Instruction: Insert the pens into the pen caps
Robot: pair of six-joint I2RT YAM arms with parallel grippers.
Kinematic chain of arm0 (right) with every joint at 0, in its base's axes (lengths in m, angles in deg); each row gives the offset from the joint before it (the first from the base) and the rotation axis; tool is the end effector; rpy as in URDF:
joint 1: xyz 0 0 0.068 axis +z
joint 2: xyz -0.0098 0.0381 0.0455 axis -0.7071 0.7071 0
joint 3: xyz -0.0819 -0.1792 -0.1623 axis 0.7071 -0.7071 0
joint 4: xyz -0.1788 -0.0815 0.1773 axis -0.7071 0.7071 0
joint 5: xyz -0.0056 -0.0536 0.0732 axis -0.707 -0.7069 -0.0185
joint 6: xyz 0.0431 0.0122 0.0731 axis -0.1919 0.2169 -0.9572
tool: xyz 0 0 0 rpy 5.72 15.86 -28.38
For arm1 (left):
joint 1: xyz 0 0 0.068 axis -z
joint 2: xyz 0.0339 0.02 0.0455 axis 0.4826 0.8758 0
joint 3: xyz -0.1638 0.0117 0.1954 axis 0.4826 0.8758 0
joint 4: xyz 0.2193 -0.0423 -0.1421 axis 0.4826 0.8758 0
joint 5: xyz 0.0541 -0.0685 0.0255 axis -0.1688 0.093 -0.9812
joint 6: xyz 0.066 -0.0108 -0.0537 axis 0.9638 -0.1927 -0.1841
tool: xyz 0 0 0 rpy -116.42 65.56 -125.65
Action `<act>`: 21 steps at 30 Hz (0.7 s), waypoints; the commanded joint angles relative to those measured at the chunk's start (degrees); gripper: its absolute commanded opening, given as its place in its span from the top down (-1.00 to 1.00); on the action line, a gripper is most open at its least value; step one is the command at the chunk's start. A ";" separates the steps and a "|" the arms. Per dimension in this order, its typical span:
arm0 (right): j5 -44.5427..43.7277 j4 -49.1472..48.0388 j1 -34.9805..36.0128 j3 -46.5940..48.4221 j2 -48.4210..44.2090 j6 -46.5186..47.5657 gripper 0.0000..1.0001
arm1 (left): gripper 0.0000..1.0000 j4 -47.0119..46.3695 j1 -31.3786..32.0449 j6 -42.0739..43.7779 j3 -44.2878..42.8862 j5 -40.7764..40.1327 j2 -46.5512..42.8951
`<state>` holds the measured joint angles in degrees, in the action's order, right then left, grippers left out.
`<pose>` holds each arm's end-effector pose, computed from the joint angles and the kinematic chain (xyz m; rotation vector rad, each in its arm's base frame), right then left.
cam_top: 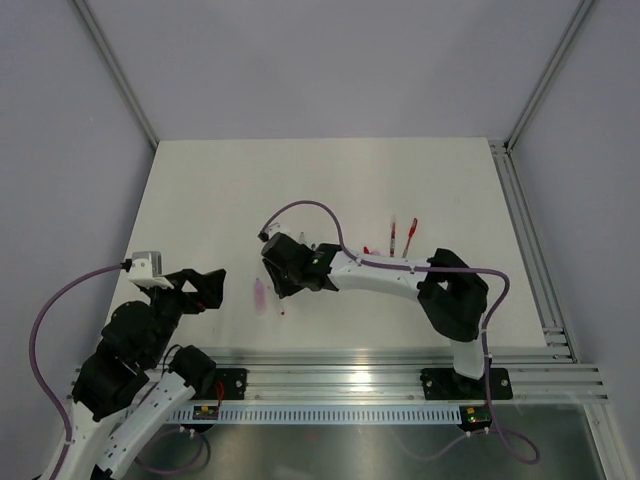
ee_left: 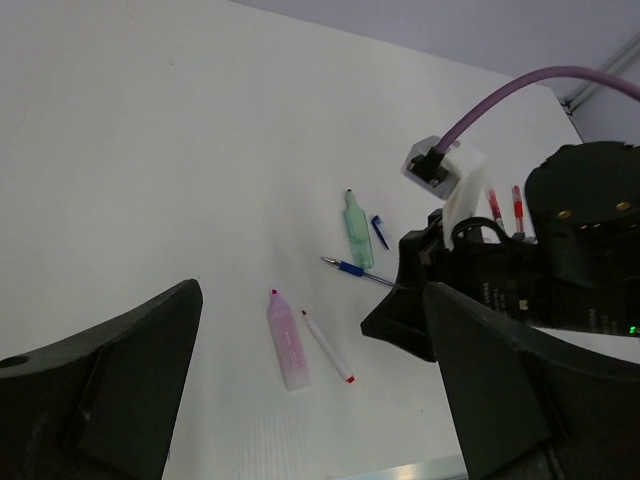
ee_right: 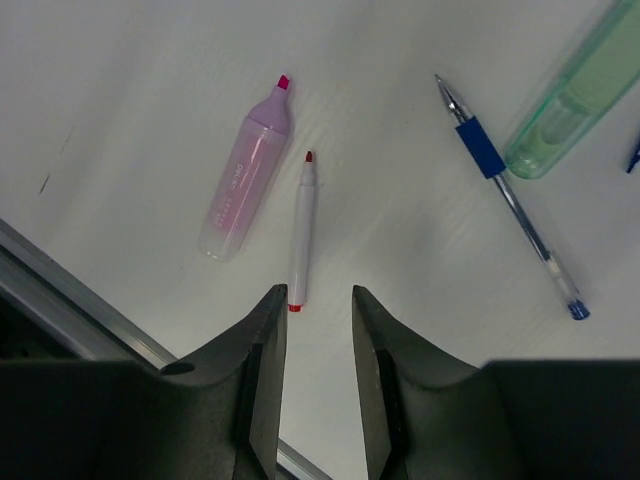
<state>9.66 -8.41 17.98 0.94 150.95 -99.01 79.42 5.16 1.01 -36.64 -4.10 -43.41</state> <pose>0.2108 0.3924 0.1685 -0.7717 2.3936 0.5112 0.0950 -0.0310 0.3114 -0.1268 1.7552 -0.4208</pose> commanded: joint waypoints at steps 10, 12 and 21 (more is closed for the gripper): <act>-7.28 12.04 4.25 18.08 15.53 -0.01 0.29 | -0.91 -2.39 -0.71 -0.49 -1.13 -1.86 -3.70; -7.72 13.00 4.26 19.40 17.54 0.08 0.30 | -0.92 -2.49 -1.15 -0.23 -1.13 -1.16 -3.26; -9.12 13.63 4.25 21.96 22.04 -1.85 0.51 | -0.92 -3.01 -1.41 0.12 -0.70 1.12 -4.22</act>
<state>2.69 3.75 21.98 21.58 171.43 -99.39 79.57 4.07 0.42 -36.66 -4.48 -46.69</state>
